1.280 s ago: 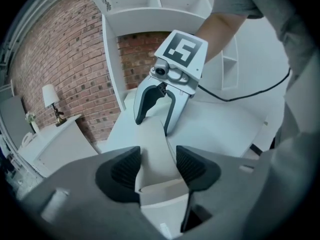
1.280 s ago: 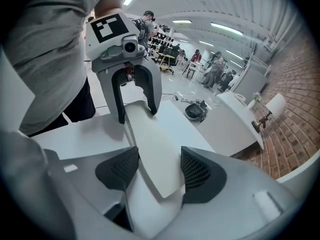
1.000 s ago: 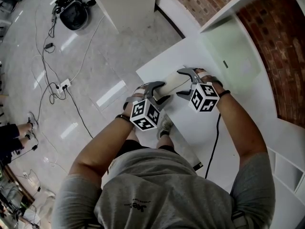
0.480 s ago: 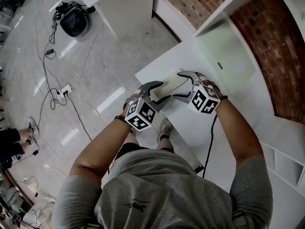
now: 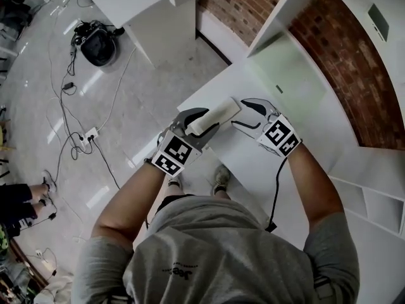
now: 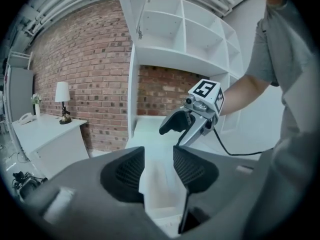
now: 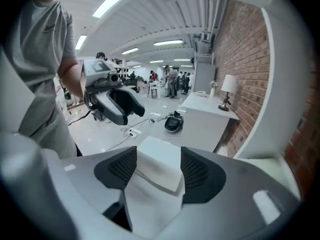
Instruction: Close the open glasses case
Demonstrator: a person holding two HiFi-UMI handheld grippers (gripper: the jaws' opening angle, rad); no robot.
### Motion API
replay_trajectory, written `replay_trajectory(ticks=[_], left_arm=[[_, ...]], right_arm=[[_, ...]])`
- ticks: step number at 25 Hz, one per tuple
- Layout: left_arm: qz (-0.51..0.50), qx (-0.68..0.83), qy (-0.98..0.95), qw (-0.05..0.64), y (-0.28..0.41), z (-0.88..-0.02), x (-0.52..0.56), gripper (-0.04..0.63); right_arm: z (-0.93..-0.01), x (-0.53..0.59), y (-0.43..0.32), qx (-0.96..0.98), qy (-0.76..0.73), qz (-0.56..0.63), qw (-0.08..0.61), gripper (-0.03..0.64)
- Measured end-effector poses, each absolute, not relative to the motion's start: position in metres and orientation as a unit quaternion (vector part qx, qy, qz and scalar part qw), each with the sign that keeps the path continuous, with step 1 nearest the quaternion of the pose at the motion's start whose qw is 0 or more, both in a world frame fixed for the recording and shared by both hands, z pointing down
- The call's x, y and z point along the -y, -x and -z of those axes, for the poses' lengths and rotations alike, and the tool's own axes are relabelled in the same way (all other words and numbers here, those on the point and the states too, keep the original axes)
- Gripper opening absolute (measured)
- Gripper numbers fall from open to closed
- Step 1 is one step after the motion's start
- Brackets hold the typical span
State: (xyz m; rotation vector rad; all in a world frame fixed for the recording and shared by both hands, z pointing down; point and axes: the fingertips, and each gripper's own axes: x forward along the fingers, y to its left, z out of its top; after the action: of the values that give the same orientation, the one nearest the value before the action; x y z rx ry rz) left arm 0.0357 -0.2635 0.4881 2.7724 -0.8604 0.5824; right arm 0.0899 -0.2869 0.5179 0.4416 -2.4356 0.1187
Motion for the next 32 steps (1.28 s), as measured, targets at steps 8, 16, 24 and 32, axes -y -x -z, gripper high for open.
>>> replay_trajectory(ticks=[8, 16, 24, 32], left_arm=[[-0.126, 0.317, -0.933, 0.119, -0.013, -0.425, 0.260, 0.102], [-0.083, 0.328, -0.930, 0.145, -0.007, -0.395, 0.251, 0.040], [-0.045, 0.340, -0.922, 0.180, 0.000, -0.381, 0.243, -0.002], [-0.041, 0.352, -0.916, 0.186, 0.007, -0.379, 0.241, -0.003]], right_arm=[[-0.460, 0.267, -0.102, 0.934, -0.260, -0.123, 0.214, 0.185], [-0.419, 0.255, -0.114, 0.918, -0.344, -0.156, 0.122, 0.078], [-0.402, 0.252, -0.121, 0.905, -0.381, -0.159, 0.106, 0.009], [-0.400, 0.251, -0.124, 0.900, -0.389, -0.169, 0.104, 0.008]])
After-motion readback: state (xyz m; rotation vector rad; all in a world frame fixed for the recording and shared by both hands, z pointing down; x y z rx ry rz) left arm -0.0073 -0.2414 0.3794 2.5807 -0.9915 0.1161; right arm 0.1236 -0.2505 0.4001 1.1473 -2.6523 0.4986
